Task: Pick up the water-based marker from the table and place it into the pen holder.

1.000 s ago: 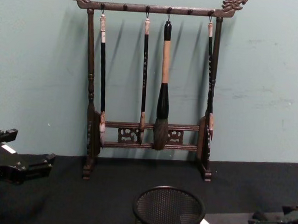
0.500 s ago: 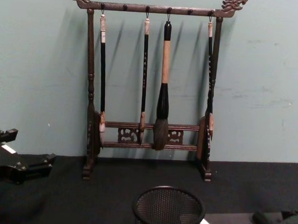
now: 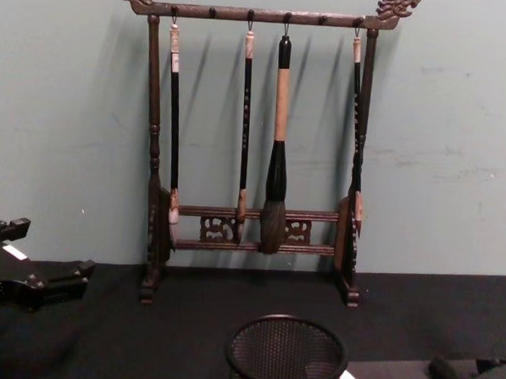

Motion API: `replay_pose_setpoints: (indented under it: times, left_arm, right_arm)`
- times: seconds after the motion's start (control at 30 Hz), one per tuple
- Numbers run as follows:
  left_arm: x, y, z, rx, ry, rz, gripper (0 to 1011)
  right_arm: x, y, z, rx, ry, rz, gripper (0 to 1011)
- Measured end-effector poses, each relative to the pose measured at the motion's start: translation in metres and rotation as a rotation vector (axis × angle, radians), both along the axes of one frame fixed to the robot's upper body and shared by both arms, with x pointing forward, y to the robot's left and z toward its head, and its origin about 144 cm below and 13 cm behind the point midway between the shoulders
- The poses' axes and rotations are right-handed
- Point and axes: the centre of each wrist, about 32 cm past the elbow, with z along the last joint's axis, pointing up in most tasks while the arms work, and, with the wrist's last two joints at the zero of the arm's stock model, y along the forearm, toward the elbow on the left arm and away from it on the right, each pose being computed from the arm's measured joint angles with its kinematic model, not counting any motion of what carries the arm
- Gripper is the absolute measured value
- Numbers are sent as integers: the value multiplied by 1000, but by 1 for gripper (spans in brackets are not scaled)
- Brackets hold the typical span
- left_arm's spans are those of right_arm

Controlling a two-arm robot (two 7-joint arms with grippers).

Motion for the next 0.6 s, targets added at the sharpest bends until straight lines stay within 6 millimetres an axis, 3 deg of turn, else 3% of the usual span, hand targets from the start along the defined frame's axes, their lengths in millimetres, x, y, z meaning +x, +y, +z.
replay_pose_setpoints:
  times: [0.6]
  left_arm:
    - [0, 0, 0, 0, 0, 0, 1001]
  right_arm:
    - [-2, 1, -2, 1, 7, 3, 1002]
